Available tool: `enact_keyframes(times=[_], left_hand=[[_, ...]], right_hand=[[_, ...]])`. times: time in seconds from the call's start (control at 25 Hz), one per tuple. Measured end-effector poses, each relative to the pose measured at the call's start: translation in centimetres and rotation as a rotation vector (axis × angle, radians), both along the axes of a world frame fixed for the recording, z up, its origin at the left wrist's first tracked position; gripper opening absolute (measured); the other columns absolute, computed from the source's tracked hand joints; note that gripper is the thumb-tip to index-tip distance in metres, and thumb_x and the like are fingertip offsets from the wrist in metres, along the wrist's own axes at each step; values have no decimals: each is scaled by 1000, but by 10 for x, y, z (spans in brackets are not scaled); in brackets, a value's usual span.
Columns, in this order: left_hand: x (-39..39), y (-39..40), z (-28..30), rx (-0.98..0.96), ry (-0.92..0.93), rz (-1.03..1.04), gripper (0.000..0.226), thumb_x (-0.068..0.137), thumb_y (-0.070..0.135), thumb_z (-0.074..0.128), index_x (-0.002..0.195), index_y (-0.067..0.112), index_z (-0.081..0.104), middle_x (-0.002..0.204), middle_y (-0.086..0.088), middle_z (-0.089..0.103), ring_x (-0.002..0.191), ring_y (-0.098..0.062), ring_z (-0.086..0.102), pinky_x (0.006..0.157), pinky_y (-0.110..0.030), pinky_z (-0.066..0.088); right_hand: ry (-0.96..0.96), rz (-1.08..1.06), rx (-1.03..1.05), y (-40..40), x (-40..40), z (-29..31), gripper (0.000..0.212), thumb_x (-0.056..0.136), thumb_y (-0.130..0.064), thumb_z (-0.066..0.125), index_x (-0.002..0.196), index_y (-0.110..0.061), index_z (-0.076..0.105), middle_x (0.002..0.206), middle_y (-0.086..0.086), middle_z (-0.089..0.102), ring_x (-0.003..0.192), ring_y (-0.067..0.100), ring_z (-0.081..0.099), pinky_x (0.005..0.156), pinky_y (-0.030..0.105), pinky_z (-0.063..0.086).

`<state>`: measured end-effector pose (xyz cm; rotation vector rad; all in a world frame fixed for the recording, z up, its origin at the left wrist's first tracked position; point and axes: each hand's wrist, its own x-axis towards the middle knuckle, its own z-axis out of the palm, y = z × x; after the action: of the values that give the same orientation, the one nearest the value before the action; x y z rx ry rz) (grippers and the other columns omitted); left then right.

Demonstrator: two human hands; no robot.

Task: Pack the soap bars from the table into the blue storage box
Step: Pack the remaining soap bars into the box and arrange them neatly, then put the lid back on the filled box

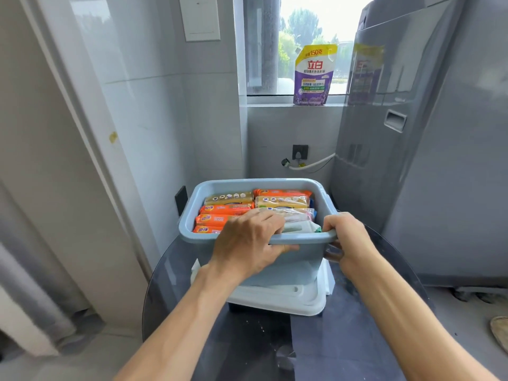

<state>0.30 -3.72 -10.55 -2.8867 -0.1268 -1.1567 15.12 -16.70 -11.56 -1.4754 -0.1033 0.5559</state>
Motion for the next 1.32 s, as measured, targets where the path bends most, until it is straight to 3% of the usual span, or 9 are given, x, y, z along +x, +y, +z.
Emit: enact_keyframes(times=[0.12,0.2,0.36,0.6,0.92,1.04,1.12,1.2,1.32], left_hand=[[-22,31,13,-305,-28,-55,44,69,70,69,89,31,67,97,17,67,94,-9,53,85,-29,46],[-43,55,17,-807,-352,185,53,73,68,64,114,33,66,119,17,65,116,-9,53,96,-27,42],[-51,59,-2,-1860,-322,285,34,81,29,65,112,15,67,93,-5,74,73,-18,68,54,-26,49],[-26,51,24,-1744,-343,-64,12,68,22,64,77,29,67,73,3,70,62,-12,62,53,-25,42],[28,40,-1,-1783,64,-119,47,85,67,53,96,27,74,94,3,74,84,-15,65,78,-34,45],[22,75,-28,-1377,65,429,48,80,60,55,112,26,67,126,-2,65,113,-23,57,88,-40,42],[3,83,-56,-968,418,810,59,80,51,53,133,24,50,144,-6,46,131,-33,38,103,-49,35],[-10,84,-77,-994,576,851,70,81,50,56,142,22,39,150,-6,38,138,-35,29,105,-49,33],[-19,98,-81,-1321,322,786,72,78,40,72,137,10,45,142,-12,51,127,-35,48,102,-45,44]], right_hand=[[-35,86,-79,-2,6,1,23,49,-10,58,70,-19,54,63,0,54,61,19,56,57,32,56],[-48,118,-72,-4,10,-1,23,46,-13,60,67,-22,53,59,-3,55,59,18,58,56,32,56],[-82,103,-12,-6,8,-2,17,48,-12,57,59,-23,50,54,-6,53,55,15,55,48,28,53],[-90,-52,80,-32,21,16,15,46,-14,54,57,-22,49,48,-6,48,43,16,49,55,32,49],[-4,-165,13,-86,63,5,20,51,-13,50,70,-17,49,57,1,44,35,14,44,52,30,48],[35,-143,-11,-101,75,-5,23,50,-15,49,74,-17,49,55,1,45,41,16,44,50,31,51],[44,-138,-2,-104,80,-8,30,50,-15,50,80,-16,52,62,2,48,44,17,47,54,33,53],[41,-155,2,-102,81,-9,31,50,-16,52,81,-17,54,66,3,51,48,19,49,59,35,53],[29,-206,16,-98,79,-8,30,50,-16,53,79,-15,58,70,5,54,54,23,51,60,36,53]])
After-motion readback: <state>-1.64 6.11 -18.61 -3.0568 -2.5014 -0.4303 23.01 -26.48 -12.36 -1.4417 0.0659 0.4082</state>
